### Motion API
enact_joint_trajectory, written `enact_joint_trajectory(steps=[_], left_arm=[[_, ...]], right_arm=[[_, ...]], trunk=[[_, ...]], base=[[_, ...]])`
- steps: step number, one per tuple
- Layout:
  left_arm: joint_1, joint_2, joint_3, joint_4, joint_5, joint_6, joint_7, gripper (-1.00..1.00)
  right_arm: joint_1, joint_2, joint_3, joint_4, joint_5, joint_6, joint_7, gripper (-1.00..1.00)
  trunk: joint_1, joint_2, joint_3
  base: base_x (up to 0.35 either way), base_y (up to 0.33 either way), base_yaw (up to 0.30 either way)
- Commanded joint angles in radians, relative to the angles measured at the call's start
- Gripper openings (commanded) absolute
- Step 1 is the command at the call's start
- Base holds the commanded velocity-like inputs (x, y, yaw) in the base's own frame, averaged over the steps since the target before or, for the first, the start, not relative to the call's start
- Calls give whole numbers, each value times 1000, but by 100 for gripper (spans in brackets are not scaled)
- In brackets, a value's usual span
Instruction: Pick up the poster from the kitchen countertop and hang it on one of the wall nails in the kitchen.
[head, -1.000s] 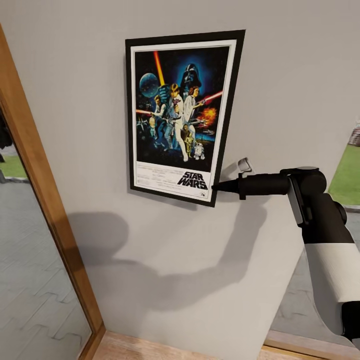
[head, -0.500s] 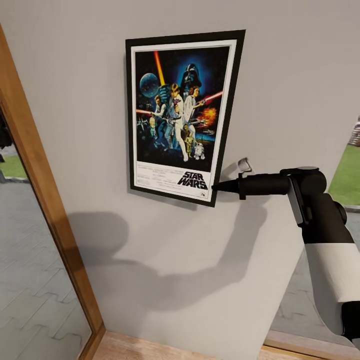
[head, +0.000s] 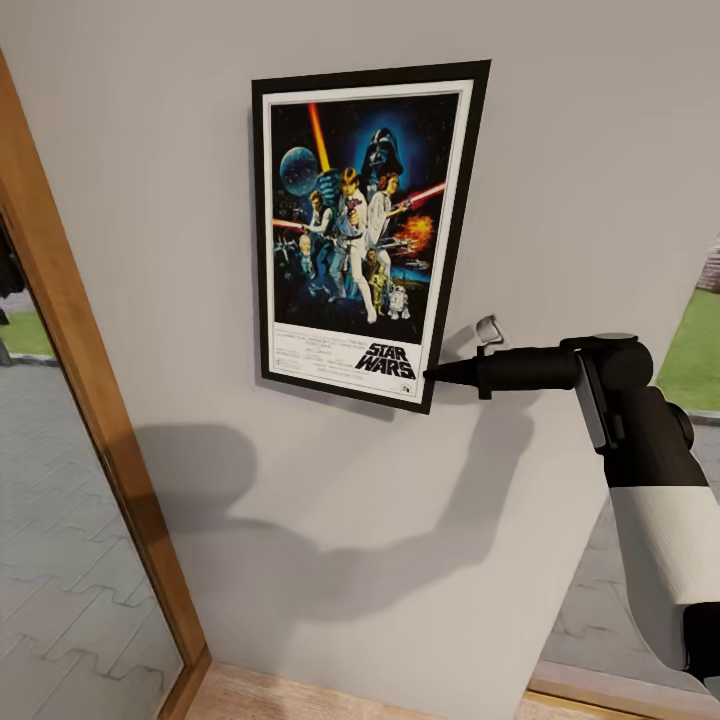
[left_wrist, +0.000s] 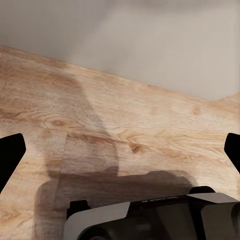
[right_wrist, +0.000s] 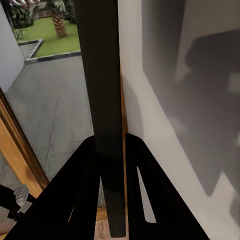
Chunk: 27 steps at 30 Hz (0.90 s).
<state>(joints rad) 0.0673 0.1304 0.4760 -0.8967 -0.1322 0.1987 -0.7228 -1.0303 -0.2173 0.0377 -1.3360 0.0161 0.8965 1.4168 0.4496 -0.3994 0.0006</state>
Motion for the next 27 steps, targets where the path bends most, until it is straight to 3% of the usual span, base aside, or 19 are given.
enact_joint_trajectory(steps=[1, 27], left_arm=[[0, 0, 3, -2, -4, 7, -6, 100], [0, 0, 2, -2, -4, 8, -6, 100]], right_arm=[[0, -1, 1, 0, 1, 13, 5, -100], [-1, -1, 1, 0, 1, 12, 5, -100]], trunk=[[0, -1, 0], [0, -1, 0]], base=[[0, 0, 0], [0, 44, 0]])
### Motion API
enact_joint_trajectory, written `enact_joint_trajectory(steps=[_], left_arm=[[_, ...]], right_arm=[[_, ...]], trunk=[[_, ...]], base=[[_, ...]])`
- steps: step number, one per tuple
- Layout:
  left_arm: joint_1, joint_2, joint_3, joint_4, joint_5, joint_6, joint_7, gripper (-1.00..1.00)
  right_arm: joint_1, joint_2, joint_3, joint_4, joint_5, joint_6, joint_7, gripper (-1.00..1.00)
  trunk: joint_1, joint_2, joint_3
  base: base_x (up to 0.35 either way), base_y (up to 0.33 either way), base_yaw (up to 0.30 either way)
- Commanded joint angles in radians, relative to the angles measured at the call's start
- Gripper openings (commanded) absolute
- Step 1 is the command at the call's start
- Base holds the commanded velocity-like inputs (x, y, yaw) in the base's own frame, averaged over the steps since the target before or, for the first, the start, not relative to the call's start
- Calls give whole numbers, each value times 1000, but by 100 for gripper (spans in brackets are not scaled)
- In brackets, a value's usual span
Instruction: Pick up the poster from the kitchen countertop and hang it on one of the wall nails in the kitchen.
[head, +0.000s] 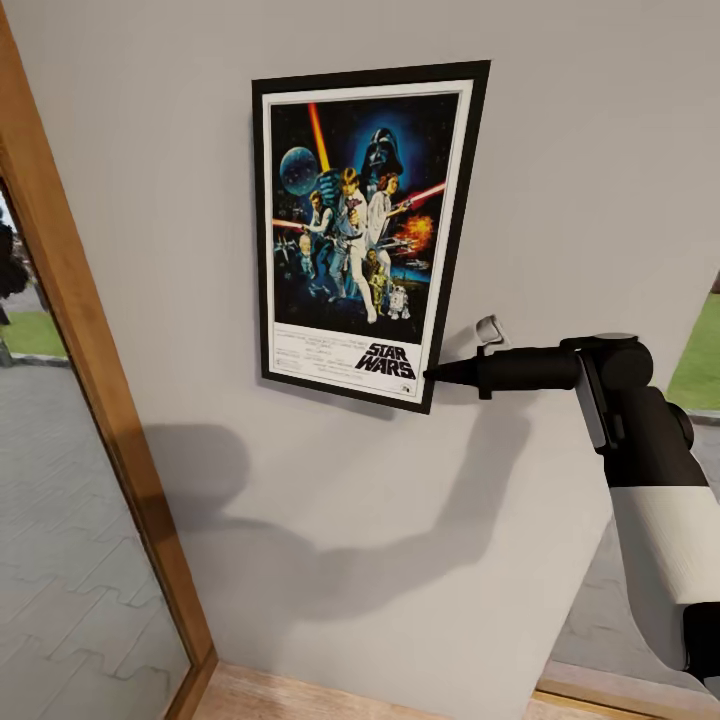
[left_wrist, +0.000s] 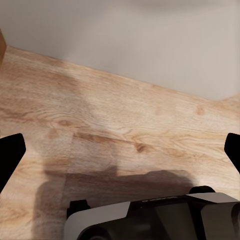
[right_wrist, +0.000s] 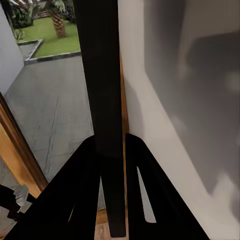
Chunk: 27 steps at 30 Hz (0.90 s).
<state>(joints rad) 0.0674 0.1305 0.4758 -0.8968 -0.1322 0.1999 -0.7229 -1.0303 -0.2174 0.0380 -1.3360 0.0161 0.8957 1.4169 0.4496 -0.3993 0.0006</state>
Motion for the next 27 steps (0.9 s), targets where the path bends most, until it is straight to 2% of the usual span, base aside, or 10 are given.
enact_joint_trajectory(steps=[1, 27], left_arm=[[0, 0, 3, -2, -4, 7, -6, 100], [0, 0, 3, -1, -4, 7, -6, 100]], right_arm=[[0, 0, 1, 0, 1, 13, 5, -100], [0, 0, 2, 0, 1, 11, 5, -100]], trunk=[[0, -1, 0], [0, -1, 0]], base=[[0, 60, 0], [0, 44, 0]])
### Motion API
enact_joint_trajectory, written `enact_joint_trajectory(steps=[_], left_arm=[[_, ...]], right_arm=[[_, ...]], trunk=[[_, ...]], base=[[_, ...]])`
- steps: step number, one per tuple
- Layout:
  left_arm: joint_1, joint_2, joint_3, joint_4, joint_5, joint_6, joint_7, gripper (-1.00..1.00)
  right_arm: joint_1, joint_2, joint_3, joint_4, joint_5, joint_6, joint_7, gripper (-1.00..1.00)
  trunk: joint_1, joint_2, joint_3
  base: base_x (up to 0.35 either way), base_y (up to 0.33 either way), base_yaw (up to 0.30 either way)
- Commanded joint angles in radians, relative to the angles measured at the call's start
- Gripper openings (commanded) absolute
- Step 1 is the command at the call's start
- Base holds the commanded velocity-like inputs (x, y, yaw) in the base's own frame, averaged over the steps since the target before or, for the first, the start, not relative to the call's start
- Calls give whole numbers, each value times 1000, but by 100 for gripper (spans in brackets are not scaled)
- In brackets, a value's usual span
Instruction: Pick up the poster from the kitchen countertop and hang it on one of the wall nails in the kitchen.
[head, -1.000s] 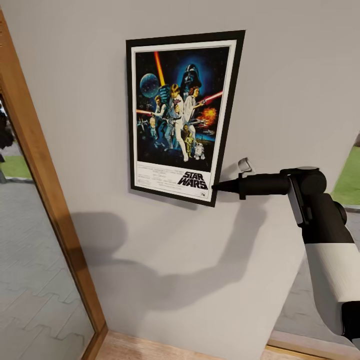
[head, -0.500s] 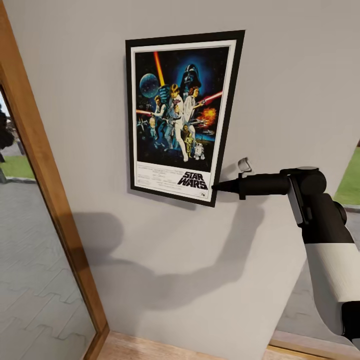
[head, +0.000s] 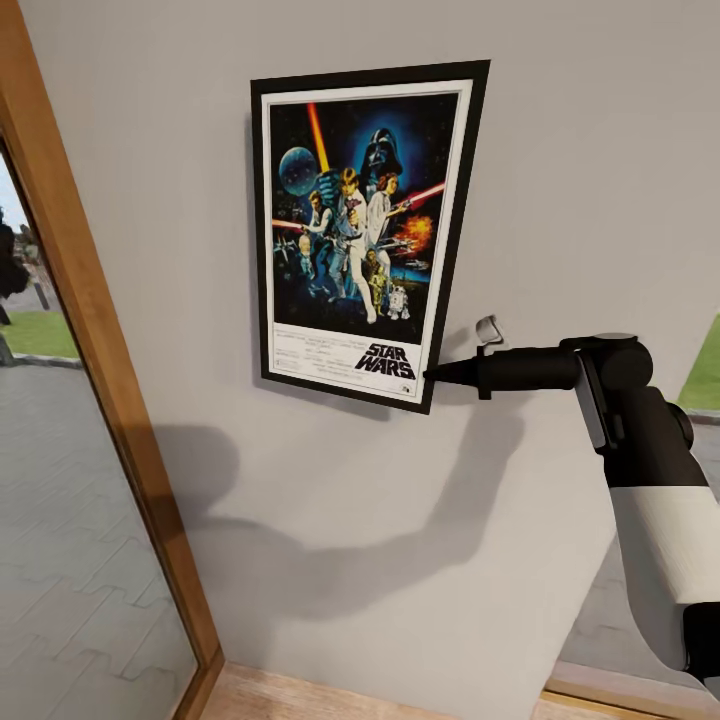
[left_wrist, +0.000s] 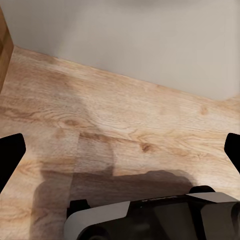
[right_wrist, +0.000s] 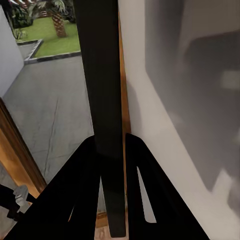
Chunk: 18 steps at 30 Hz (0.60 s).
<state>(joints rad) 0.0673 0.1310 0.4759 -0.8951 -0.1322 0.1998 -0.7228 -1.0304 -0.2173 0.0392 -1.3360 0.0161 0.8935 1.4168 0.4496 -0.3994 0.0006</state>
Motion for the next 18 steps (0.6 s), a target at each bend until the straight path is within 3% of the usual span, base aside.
enact_joint_trajectory(steps=[1, 18], left_arm=[[0, -1, 3, -2, -4, 7, -6, 100], [0, -1, 3, -2, -4, 7, -6, 100]], right_arm=[[0, -1, 1, 0, 1, 13, 5, -100], [3, -1, 2, 0, 0, 10, 5, -100]], trunk=[[0, -1, 0], [0, -1, 0]], base=[[0, 3, 0], [0, 0, 0]])
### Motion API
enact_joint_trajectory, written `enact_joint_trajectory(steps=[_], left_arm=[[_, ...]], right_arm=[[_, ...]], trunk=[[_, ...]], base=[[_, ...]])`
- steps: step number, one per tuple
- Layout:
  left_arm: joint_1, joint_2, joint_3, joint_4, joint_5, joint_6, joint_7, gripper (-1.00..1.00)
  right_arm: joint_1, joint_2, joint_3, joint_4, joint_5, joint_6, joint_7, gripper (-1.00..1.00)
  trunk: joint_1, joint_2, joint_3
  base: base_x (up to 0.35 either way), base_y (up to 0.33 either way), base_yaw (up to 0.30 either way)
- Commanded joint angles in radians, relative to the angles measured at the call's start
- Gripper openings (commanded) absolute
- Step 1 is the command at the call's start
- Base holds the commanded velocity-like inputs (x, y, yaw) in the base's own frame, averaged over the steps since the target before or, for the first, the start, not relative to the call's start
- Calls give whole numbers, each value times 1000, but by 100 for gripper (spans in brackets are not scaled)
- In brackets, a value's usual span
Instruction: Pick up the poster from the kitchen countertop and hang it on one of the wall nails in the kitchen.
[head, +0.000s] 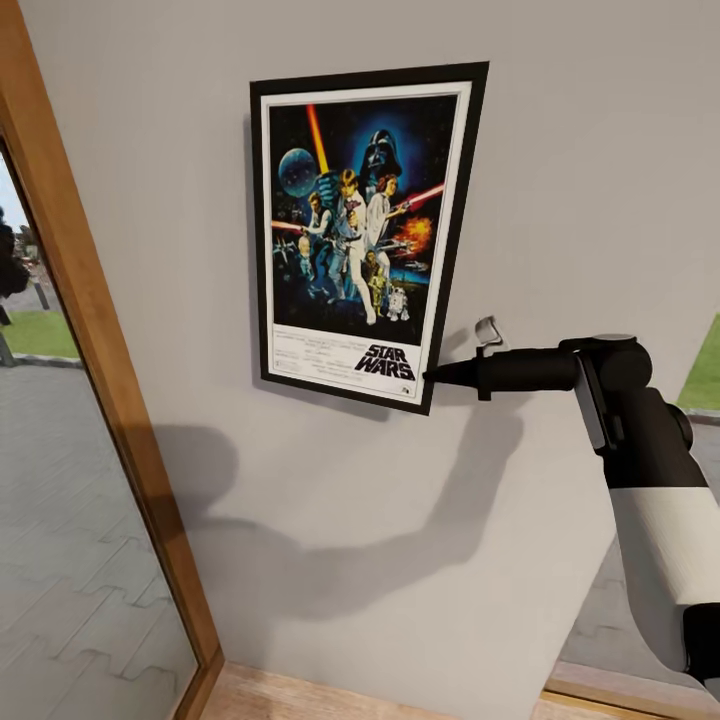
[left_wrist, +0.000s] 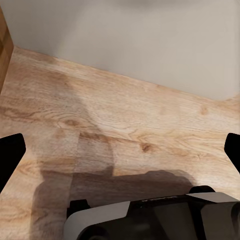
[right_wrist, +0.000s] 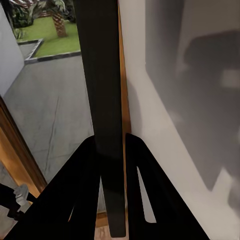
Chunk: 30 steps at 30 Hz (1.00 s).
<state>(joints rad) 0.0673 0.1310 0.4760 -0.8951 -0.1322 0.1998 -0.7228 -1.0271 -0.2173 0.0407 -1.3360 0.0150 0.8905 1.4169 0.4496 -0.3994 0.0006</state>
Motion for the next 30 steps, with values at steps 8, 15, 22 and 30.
enact_joint_trajectory(steps=[8, 15, 22, 30], left_arm=[[0, -1, 3, -2, -4, 7, -6, 100], [0, -1, 3, -2, -4, 7, -6, 100], [0, -1, 3, -2, -4, 7, -6, 100], [0, -1, 3, -3, -4, 7, -6, 100]], right_arm=[[7, -1, 1, 0, 1, 12, 5, -100], [11, -1, 1, 0, 1, 9, 5, -100], [12, -1, 1, 0, 2, 8, 5, -100], [13, -1, 1, 0, 2, 8, 5, -100]], trunk=[[0, -1, 0], [0, -1, 0], [0, -1, 0], [0, -1, 0]], base=[[0, 0, 0], [0, 0, 0], [0, 0, 0], [0, 0, 0]])
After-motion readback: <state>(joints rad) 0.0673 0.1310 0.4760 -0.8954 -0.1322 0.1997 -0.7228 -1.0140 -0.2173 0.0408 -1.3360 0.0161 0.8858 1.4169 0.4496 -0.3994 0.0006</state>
